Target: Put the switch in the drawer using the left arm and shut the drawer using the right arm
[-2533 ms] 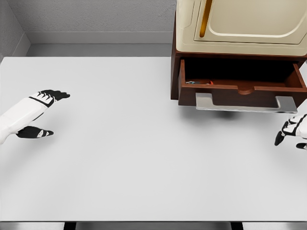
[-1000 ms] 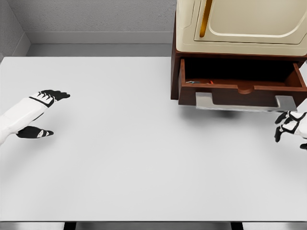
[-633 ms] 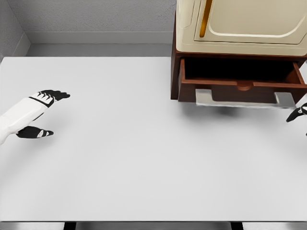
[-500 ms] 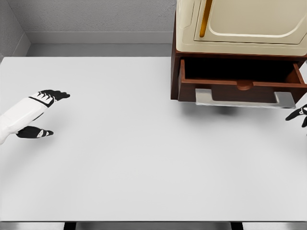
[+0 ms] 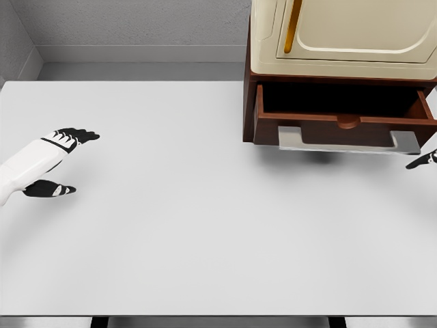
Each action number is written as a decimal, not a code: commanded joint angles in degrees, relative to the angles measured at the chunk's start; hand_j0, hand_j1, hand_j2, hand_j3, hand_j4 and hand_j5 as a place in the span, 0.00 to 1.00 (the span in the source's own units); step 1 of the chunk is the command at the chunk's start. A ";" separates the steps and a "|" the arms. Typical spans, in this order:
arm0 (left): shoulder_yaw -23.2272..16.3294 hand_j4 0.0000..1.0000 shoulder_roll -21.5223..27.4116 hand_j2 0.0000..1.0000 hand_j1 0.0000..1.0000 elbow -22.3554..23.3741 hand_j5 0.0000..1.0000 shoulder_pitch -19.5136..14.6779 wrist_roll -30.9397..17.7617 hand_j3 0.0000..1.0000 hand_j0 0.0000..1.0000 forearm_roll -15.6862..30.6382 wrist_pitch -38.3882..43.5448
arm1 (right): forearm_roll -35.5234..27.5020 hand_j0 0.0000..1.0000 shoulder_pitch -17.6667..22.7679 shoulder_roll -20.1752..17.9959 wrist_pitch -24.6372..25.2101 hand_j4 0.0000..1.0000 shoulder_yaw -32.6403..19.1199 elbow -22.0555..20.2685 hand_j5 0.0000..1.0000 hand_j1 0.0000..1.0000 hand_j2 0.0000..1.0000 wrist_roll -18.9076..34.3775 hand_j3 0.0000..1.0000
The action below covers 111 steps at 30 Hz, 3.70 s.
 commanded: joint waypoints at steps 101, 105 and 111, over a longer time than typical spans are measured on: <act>1.15 1.00 0.04 1.00 1.00 0.58 1.00 0.00 0.10 1.00 1.00 0.41 0.15 | 5.00 0.57 -4.30 13.00 0.01 0.57 0.84 -8.45 0.57 0.57 0.57 -1.70 0.57; 1.15 1.00 0.04 1.00 1.00 0.58 1.00 0.00 0.10 1.00 1.00 0.49 0.15 | 4.82 0.57 -5.09 13.27 0.01 0.57 0.84 -8.01 0.57 0.57 0.57 -1.70 0.57; 1.15 1.00 0.13 1.00 1.00 0.58 1.00 0.00 0.10 1.00 1.00 0.49 0.15 | 3.59 0.57 -6.41 14.58 0.01 0.57 0.93 -9.33 0.57 0.57 0.57 -1.62 0.57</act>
